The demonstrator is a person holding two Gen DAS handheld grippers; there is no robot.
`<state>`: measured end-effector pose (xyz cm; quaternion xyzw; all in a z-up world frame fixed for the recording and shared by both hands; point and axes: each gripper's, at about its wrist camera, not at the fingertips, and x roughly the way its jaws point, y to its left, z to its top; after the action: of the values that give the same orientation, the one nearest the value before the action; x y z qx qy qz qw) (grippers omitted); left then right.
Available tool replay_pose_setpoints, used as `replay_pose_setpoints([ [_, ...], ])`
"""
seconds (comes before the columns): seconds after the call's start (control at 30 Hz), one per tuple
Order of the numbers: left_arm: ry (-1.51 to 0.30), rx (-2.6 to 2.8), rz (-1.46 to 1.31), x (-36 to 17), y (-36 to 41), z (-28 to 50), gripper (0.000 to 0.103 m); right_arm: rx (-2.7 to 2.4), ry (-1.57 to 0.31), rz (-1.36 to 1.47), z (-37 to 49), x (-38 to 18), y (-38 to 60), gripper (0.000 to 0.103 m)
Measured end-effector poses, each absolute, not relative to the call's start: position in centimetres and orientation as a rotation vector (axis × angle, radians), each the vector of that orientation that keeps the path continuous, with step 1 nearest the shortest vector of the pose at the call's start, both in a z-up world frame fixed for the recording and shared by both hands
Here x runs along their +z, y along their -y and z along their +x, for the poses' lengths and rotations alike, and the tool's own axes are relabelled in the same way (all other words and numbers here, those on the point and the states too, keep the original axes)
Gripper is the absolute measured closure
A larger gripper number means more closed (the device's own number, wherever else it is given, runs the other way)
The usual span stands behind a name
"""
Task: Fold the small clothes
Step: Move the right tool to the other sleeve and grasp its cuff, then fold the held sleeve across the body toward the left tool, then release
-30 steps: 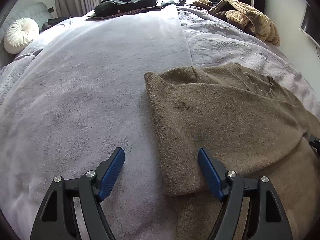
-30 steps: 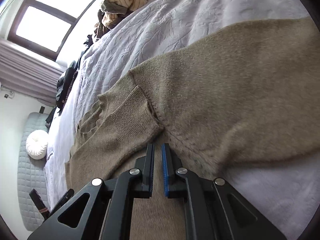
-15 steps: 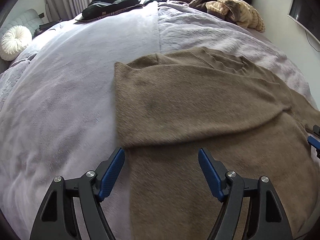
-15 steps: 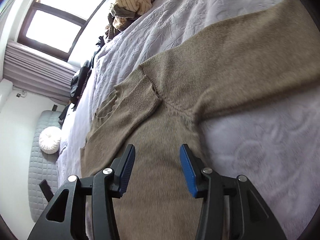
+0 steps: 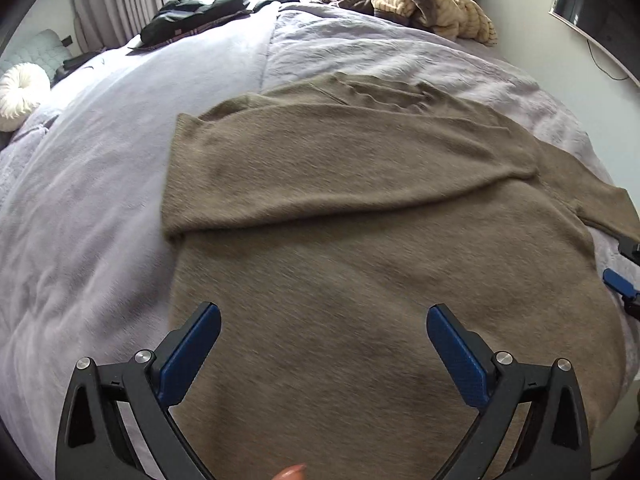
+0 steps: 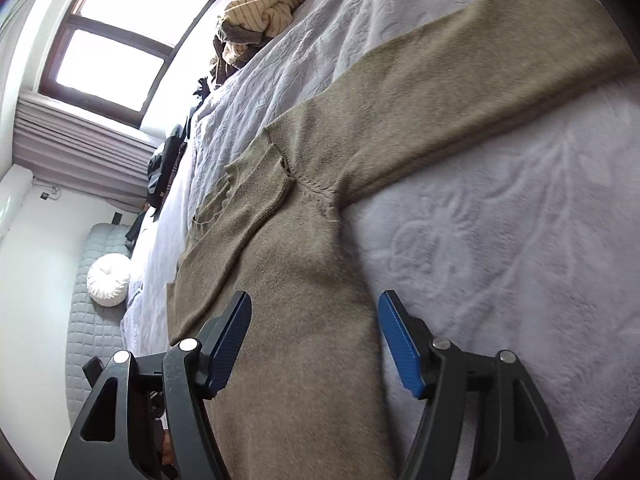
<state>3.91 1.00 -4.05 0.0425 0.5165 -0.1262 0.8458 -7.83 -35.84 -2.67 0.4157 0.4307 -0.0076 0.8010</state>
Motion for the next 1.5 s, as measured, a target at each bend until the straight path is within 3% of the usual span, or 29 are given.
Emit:
replay_pose_setpoints([
  [0.63, -1.111, -0.356, 0.053, -2.9, 7.0, 2.3, 0.000, -0.309, -0.580, 1.093, -14.2, -0.4, 51.1, 0.033],
  [1.2, -1.113, -0.367, 0.064, -2.9, 11.9, 2.9, 0.000, -0.343, -0.391, 1.329, -14.4, -2.7, 57.5, 0.034],
  [1.27, -1.116, -0.358, 0.064, -2.9, 11.9, 3.1, 0.000, -0.329, -0.398, 1.324, -13.7, -2.5, 57.6, 0.040],
  [1.3, -1.115, -0.354, 0.063, -3.0, 11.8, 3.2, 0.000, -0.318, -0.399, 1.323, -13.4, -2.4, 57.6, 0.051],
  [1.33, -1.115, -0.350, 0.062, -3.0, 11.7, 3.3, 0.000, -0.302, -0.401, 1.323, -12.6, -2.3, 57.6, 0.070],
  [1.4, -1.112, -0.340, 0.064, -3.0, 11.5, 3.5, 0.000, -0.261, -0.405, 1.313, -11.8, -2.0, 57.2, 0.089],
  [1.5, -1.100, -0.325, 0.090, -3.0, 11.3, 3.6, 0.000, -0.197, -0.400, 1.282, -10.1, -0.9, 56.1, 0.092],
])
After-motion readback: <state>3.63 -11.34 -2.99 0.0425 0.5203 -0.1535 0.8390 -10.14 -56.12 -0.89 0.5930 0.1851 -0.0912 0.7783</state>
